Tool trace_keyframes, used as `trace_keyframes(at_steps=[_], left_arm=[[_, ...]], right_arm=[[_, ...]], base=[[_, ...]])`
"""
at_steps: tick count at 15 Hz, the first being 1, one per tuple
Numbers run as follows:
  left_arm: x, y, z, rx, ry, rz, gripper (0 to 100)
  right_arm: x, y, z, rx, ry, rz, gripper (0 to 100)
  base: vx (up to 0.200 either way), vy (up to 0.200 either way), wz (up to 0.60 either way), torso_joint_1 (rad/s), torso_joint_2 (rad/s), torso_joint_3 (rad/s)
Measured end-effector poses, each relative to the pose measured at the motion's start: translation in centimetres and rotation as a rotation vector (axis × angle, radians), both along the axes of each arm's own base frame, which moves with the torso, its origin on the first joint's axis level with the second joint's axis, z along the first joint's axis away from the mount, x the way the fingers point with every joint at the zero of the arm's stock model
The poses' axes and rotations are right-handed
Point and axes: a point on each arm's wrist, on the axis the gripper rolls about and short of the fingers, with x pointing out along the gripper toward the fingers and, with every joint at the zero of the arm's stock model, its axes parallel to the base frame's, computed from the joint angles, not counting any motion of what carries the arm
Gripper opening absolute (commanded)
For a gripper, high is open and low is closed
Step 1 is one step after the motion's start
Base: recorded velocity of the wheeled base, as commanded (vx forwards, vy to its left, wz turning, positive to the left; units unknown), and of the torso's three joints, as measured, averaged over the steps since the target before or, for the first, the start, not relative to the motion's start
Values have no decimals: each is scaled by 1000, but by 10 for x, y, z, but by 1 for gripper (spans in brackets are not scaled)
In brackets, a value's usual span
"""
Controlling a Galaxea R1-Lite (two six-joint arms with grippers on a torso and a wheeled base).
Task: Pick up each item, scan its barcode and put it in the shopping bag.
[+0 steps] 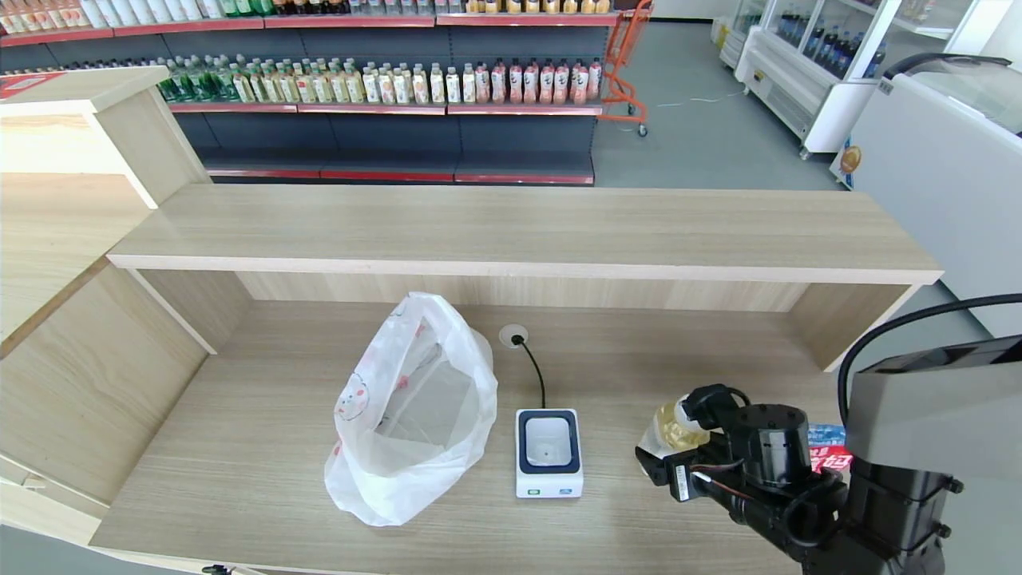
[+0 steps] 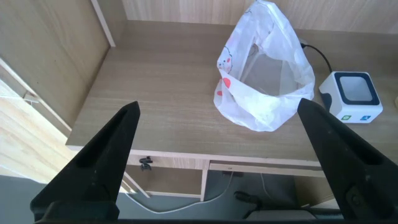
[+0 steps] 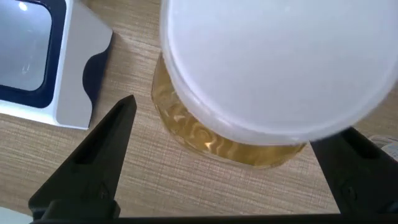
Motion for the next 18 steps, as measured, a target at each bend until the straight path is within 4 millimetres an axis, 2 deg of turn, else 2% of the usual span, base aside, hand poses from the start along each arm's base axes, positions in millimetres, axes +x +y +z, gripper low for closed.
trace_keyframes(at_steps=[7, 11, 12, 18], left_arm=[[0, 0, 0, 0, 0, 0, 100], [0, 0, 0, 0, 0, 0, 100], [0, 0, 0, 0, 1, 0, 100], [0, 0, 0, 0, 0, 0, 100]], right_arm=[[17, 8, -19, -58, -76, 48, 100], [35, 19, -24, -49, -124, 65, 100], [40, 22, -24, -38, -137, 82, 0], [51, 29, -20, -32, -179, 103, 0]], base=[[0, 0, 0, 0, 0, 0], [0, 0, 0, 0, 0, 0], [0, 0, 0, 0, 0, 0], [0, 0, 0, 0, 0, 0]])
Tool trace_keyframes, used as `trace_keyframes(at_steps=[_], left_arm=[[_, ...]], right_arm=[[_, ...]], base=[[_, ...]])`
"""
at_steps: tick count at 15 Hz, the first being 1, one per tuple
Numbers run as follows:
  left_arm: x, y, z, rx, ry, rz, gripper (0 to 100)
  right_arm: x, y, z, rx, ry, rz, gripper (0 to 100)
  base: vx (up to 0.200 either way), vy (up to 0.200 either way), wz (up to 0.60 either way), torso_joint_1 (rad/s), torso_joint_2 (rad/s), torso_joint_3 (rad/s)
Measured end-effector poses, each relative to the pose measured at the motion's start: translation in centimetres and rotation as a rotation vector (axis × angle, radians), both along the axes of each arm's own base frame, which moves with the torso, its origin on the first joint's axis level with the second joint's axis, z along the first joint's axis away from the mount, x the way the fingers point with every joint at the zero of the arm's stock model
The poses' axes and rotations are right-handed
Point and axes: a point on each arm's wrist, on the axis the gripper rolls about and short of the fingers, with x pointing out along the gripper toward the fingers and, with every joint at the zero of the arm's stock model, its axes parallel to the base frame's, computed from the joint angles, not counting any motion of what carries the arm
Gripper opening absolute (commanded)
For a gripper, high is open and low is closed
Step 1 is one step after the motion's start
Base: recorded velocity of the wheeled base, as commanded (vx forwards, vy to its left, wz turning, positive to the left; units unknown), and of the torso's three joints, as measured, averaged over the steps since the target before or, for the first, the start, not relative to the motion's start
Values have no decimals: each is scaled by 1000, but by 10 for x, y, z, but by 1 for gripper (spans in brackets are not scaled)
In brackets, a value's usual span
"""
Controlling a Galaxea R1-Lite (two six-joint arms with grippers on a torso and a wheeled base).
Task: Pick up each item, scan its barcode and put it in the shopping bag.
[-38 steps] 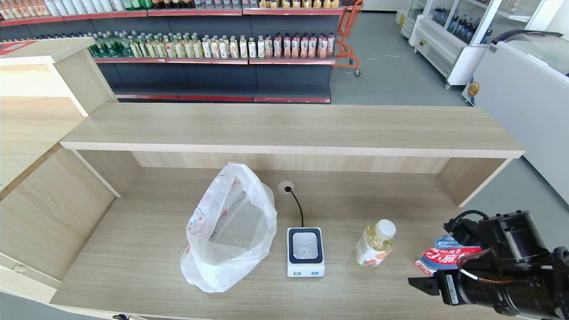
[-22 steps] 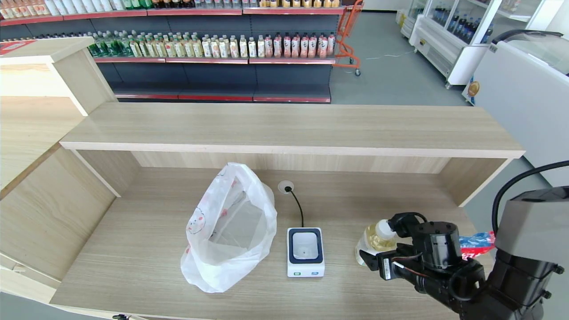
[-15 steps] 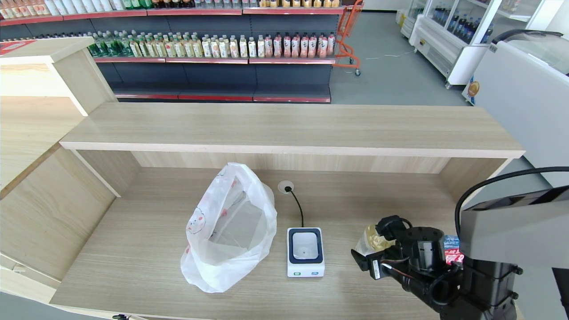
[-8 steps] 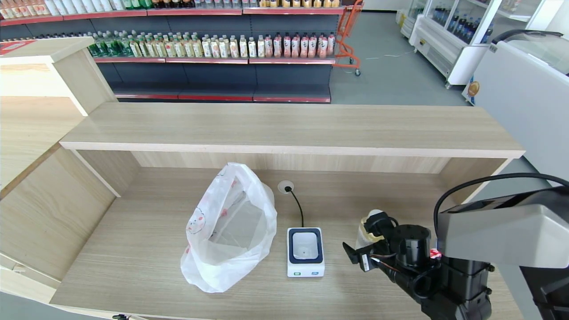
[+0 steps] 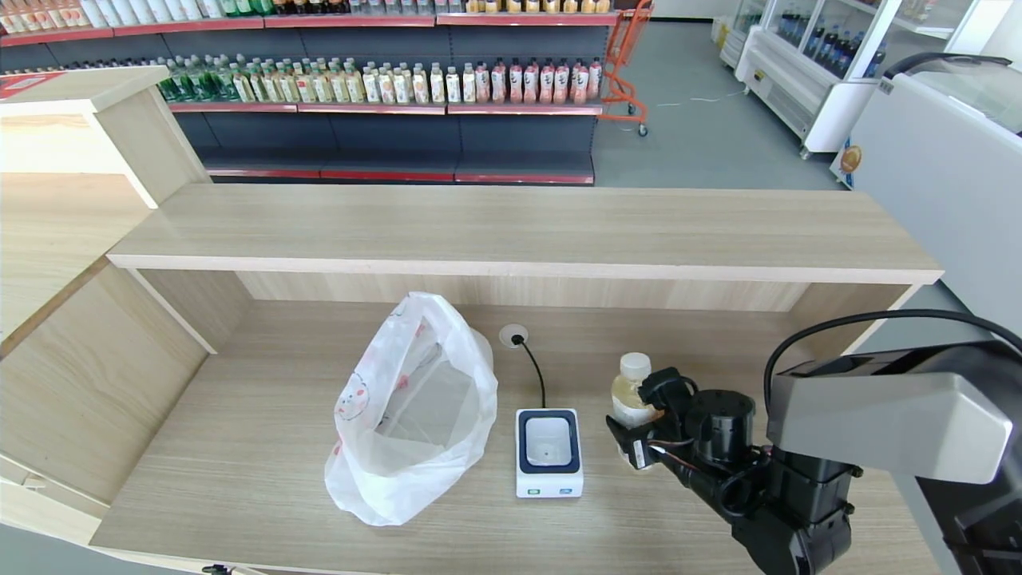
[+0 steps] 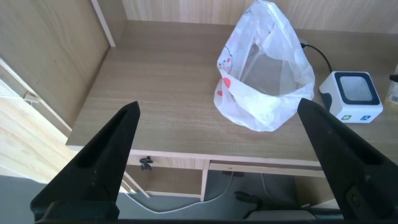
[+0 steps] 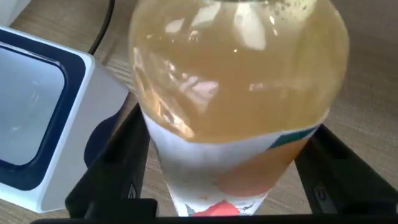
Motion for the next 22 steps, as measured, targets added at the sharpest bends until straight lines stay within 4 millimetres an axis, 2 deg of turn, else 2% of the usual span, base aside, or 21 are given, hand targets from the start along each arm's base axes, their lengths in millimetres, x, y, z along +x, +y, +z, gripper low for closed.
trace_keyframes(at_steps=[5, 7, 10, 13, 17, 20, 22], left_arm=[[0, 0, 0, 0, 0, 0, 100], [0, 0, 0, 0, 0, 0, 100], [0, 0, 0, 0, 0, 0, 100], [0, 0, 0, 0, 0, 0, 100], [0, 0, 0, 0, 0, 0, 100], [0, 0, 0, 0, 0, 0, 100], [0, 0, 0, 0, 0, 0, 100]], right_arm=[[3, 2, 10, 33, -13, 7, 0], [1, 2, 21, 87, -11, 36, 0], [-9, -2, 48, 194, 29, 93, 0], [-33, -9, 90, 324, 103, 239, 0], [-80, -19, 150, 481, 179, 531, 0], [-111, -12, 171, 520, 208, 641, 0], [-130, -7, 177, 521, 209, 699, 0]], base=[[0, 0, 0, 0, 0, 0], [0, 0, 0, 0, 0, 0], [0, 0, 0, 0, 0, 0], [0, 0, 0, 0, 0, 0], [0, 0, 0, 0, 0, 0], [0, 0, 0, 0, 0, 0], [0, 0, 0, 0, 0, 0]])
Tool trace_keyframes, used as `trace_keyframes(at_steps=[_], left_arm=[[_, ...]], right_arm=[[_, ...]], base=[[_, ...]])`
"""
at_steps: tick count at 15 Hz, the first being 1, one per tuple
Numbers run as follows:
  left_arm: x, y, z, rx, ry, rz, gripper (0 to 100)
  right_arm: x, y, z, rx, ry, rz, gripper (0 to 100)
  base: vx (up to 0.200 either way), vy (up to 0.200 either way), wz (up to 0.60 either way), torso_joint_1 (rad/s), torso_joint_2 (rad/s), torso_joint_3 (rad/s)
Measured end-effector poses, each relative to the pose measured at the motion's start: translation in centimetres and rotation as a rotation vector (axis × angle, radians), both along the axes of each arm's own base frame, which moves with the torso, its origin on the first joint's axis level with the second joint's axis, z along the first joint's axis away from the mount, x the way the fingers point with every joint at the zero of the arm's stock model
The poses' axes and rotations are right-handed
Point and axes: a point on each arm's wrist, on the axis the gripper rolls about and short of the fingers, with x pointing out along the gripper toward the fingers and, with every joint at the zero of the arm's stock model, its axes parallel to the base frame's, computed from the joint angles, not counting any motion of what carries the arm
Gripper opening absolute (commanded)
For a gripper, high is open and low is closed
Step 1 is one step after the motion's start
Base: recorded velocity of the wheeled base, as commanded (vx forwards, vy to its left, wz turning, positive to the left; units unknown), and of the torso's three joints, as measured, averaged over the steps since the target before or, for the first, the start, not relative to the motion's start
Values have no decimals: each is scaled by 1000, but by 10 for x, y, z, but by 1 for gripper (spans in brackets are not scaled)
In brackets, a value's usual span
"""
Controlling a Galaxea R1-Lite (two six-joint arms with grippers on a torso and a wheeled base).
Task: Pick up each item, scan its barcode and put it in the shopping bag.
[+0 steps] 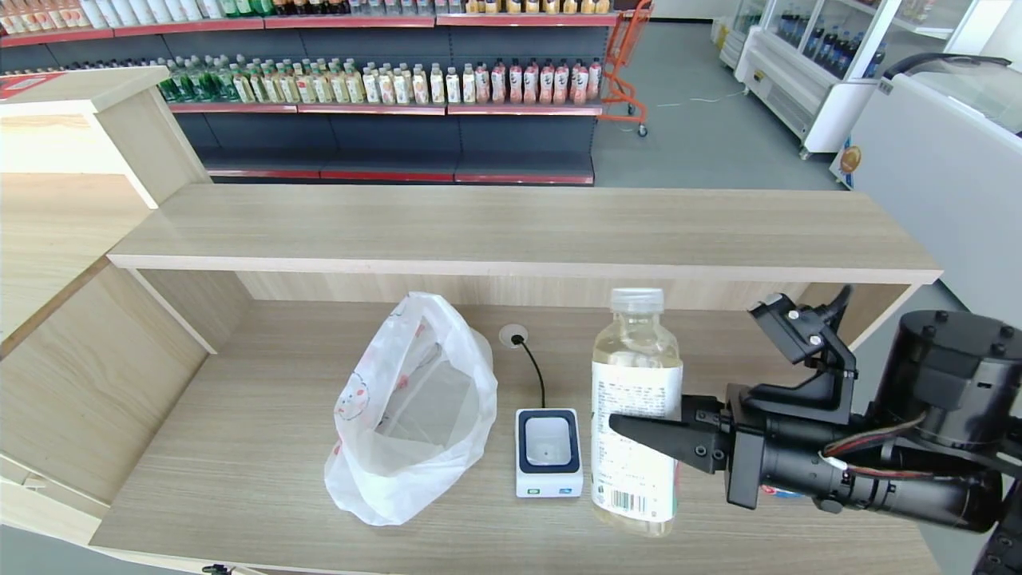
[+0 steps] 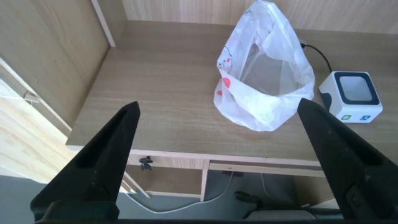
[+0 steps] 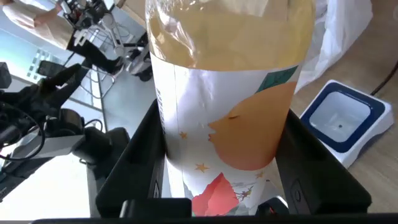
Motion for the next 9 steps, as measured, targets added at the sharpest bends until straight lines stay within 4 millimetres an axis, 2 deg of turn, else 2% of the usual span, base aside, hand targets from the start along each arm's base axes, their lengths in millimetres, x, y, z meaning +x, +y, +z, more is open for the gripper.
trace_keyframes(at_steps=[3, 9], left_arm=[[0, 0, 0, 0, 0, 0, 100], [0, 0, 0, 0, 0, 0, 100]], right_arm=[[-16, 4, 5, 8, -25, 48, 0], [-20, 5, 4, -9, -53, 63, 0]], base=[[0, 0, 0, 0, 0, 0], [0, 0, 0, 0, 0, 0]])
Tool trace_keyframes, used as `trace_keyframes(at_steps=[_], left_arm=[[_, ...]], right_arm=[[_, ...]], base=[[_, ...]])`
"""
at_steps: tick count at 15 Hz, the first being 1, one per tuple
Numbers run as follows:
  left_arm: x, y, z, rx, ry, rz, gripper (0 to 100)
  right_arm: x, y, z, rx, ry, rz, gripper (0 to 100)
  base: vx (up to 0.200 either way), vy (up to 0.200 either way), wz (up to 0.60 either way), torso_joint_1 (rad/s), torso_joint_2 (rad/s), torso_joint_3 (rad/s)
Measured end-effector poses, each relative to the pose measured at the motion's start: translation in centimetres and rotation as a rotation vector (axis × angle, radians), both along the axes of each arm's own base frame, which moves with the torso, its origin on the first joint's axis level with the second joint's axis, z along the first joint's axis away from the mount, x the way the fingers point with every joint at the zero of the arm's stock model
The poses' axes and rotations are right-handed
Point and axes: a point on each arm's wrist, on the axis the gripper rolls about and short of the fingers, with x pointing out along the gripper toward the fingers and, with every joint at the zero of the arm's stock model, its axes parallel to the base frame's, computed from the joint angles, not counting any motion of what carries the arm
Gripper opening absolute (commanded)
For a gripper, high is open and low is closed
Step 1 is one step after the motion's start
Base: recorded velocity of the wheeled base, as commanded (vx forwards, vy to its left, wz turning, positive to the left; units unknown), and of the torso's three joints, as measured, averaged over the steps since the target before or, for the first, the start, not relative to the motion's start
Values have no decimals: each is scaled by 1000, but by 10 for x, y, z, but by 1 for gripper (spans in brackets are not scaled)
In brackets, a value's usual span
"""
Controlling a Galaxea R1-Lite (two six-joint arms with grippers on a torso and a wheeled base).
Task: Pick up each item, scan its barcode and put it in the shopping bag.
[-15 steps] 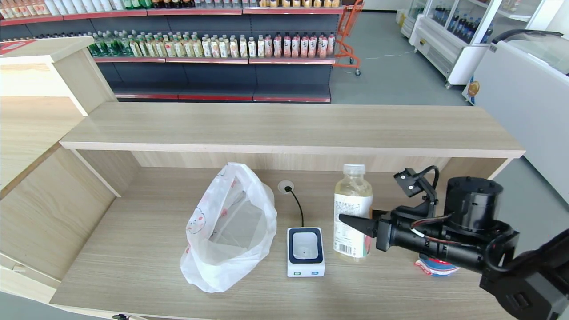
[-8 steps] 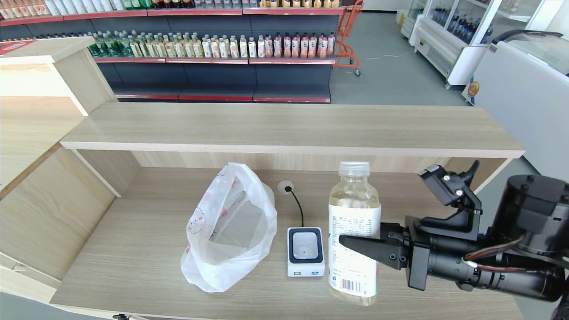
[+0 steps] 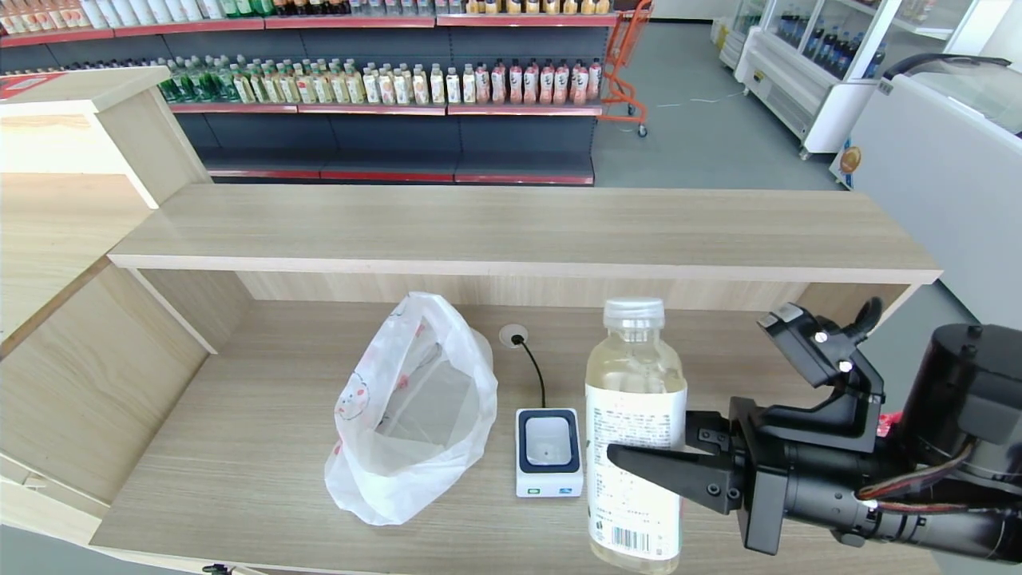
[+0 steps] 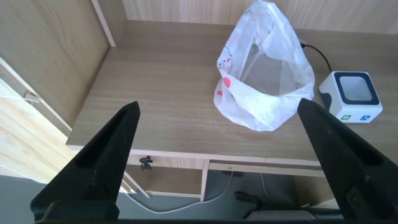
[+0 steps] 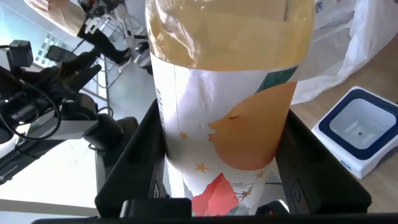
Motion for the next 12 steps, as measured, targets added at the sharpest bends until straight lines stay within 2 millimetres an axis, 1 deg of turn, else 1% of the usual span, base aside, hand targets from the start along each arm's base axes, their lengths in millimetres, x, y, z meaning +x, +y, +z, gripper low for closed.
trace_keyframes(at_steps=[9, 11, 12], left_arm=[[0, 0, 0, 0, 0, 0, 100], [0, 0, 0, 0, 0, 0, 100], [0, 0, 0, 0, 0, 0, 100]], right_arm=[[0, -1, -2, -28, -30, -1, 0], [1, -1, -2, -33, -47, -3, 0], [2, -2, -2, -47, -83, -14, 0]], base=[[0, 0, 0, 0, 0, 0], [0, 0, 0, 0, 0, 0], [0, 0, 0, 0, 0, 0]])
